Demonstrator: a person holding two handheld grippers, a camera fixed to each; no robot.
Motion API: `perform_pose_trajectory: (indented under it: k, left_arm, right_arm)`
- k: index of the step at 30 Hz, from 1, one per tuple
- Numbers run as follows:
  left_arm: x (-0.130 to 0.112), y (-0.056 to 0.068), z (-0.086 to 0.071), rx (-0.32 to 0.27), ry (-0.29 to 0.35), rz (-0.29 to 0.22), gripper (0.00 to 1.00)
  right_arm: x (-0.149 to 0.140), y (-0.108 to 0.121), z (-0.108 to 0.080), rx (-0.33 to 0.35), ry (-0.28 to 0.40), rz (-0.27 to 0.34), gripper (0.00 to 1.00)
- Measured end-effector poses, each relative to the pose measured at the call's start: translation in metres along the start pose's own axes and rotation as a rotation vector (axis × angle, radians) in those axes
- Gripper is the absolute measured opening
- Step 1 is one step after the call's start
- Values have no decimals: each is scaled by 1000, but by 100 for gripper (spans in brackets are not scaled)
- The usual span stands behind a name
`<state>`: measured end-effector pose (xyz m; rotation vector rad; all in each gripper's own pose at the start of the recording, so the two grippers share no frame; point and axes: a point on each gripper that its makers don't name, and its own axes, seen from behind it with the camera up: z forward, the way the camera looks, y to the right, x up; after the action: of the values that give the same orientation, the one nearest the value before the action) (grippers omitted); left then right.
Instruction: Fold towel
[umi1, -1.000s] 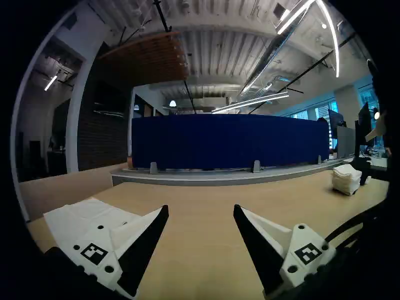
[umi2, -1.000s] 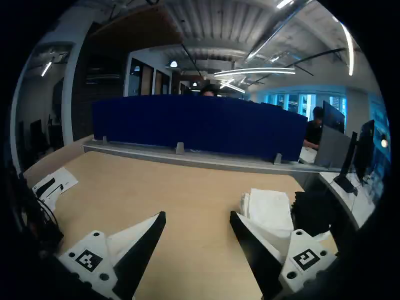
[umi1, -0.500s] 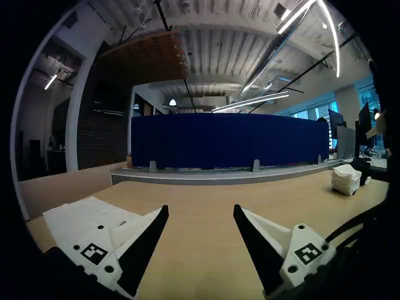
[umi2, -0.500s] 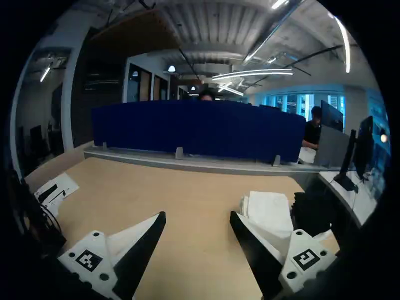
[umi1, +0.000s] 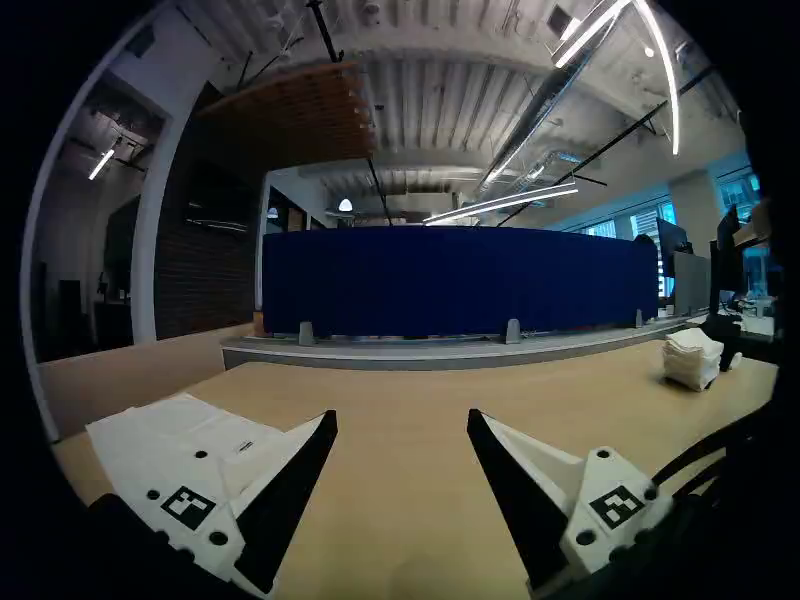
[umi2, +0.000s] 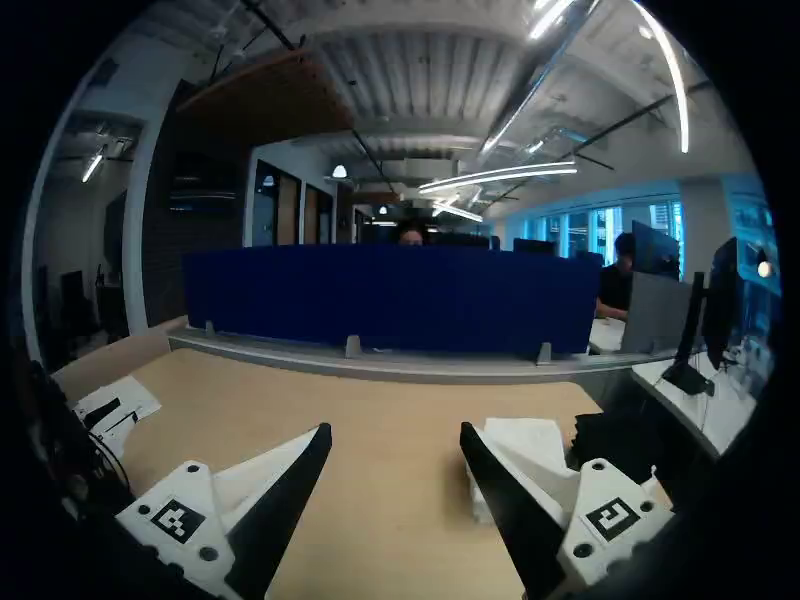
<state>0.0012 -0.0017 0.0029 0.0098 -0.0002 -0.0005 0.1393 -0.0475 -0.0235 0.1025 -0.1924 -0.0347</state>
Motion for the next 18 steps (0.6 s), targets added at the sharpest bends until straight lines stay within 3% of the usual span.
perform_pose_trajectory:
  k: [9,18]
  left_arm:
    - [0,0,-1,0,0,0,97]
    - [0,0,-1,0,0,0,97]
  right_arm:
    - [-15,30,0,-55,48,26,99]
    - [-51,41,13,-40,126,66,99]
